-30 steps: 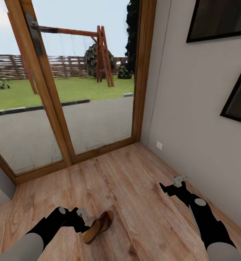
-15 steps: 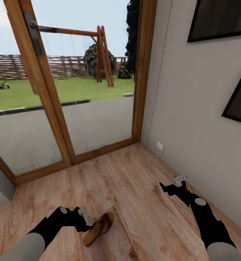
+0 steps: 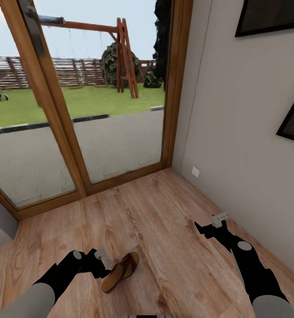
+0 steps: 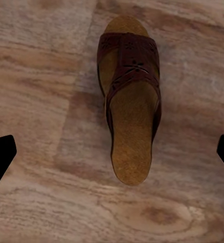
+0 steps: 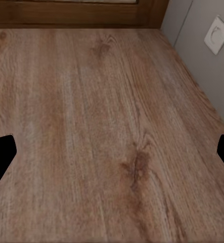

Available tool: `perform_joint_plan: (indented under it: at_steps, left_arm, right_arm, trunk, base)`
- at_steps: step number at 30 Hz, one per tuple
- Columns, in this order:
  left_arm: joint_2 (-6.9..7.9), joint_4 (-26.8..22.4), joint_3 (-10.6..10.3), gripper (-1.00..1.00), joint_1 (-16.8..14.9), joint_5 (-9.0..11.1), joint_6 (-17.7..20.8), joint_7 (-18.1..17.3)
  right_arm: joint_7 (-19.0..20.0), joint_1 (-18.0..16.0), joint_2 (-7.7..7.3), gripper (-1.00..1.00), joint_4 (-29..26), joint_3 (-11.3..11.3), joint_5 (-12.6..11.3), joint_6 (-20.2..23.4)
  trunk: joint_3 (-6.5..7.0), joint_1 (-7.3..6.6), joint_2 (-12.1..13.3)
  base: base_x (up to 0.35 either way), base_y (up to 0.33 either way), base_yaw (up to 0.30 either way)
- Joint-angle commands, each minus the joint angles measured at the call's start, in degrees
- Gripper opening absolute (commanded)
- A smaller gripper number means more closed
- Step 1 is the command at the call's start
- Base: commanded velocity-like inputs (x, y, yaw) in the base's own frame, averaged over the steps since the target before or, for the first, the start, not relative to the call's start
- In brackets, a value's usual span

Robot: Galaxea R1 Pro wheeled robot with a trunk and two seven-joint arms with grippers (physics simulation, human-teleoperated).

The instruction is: Pick up the two gym shoes and the two sandals from the corridor floor and place them onto the hallstand (shoe rack) in the corridor, making sure they are on the rack and not on the floor. Arrange them so the two gym shoes are next to each other and the two sandals are next to each other.

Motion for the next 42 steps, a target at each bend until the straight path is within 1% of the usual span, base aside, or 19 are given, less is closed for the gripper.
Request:
perform_joint_plan:
  at_steps: [1, 5, 13, 17, 18, 21, 28, 33, 38, 42]
  left_arm:
    - [0.02, -0.1, -0.1, 1.0, 0.0, -0.1, 0.3, 0.1]
    - [0.01, -0.2, 0.1, 1.0, 0.0, -0.1, 0.3, 1.0]
    - [0.05, -0.3, 0.8, 1.0, 0.0, -0.1, -0.1, 1.2]
    - [0.05, -0.3, 1.3, 1.0, 0.0, 0.0, -2.0, 1.1]
    - [0.1, -0.3, 2.0, 1.0, 0.0, 0.0, -3.1, 0.9]
    - [0.12, -0.2, 2.8, 1.0, 0.0, -0.1, -3.7, 0.8]
    - [0.08, -0.2, 3.9, 1.0, 0.0, -0.1, -4.3, 0.7]
    - [0.11, -0.3, 4.0, 1.0, 0.0, -0.1, -4.4, 0.7]
    - [0.08, -0.3, 4.0, 1.0, 0.0, 0.0, -4.4, 0.7]
    - [0.06, -0.3, 3.9, 1.0, 0.0, -0.1, -4.4, 0.6]
  right_arm:
    - [0.4, 0.0, 0.03, 1.0, -0.1, -0.2, 0.4, 0.1]
    - [0.4, 0.0, 0.03, 1.0, -0.1, -0.2, 0.4, 0.1]
    - [0.4, 0.0, 0.03, 1.0, -0.1, -0.2, 0.4, 0.1]
    - [0.4, 0.0, 0.03, 1.0, -0.1, -0.2, 0.4, 0.1]
    - [0.4, 0.0, 0.03, 1.0, -0.1, -0.2, 0.4, 0.1]
    - [0.4, 0.0, 0.03, 1.0, -0.1, -0.2, 0.4, 0.1]
    - [0.4, 0.0, 0.03, 1.0, -0.1, -0.2, 0.4, 0.1]
    - [0.4, 0.0, 0.03, 1.0, -0.1, -0.2, 0.4, 0.1]
    - [0.4, 0.0, 0.03, 1.0, -0.1, -0.2, 0.4, 0.1]
    - [0.4, 0.0, 0.03, 1.0, -0.1, -0.2, 0.4, 0.1]
  trunk:
    - [-0.36, 0.01, 0.0]
    - [-1.58, 0.11, -0.1]
    - [-4.07, 0.32, -0.2]
    - [-5.32, 0.42, -0.3]
    - [-5.41, 0.42, -0.3]
    - [-5.63, 0.42, -0.3]
    - [-5.83, 0.42, -0.3]
    - [-5.84, 0.42, -0.3]
    - [-5.84, 0.42, -0.3]
    - [-5.84, 0.42, -0.3]
  base:
    - [0.0, 0.0, 0.0]
    - [0.0, 0.0, 0.0]
    - [0.0, 0.0, 0.0]
    - [0.0, 0.0, 0.0]
    - [0.0, 0.0, 0.0]
    - [0.0, 0.0, 0.0]
    - [0.0, 0.0, 0.0]
    - [0.0, 0.037, 0.0]
    - [0.0, 0.25, -0.014]
    - [0.0, 0.28, -0.17]
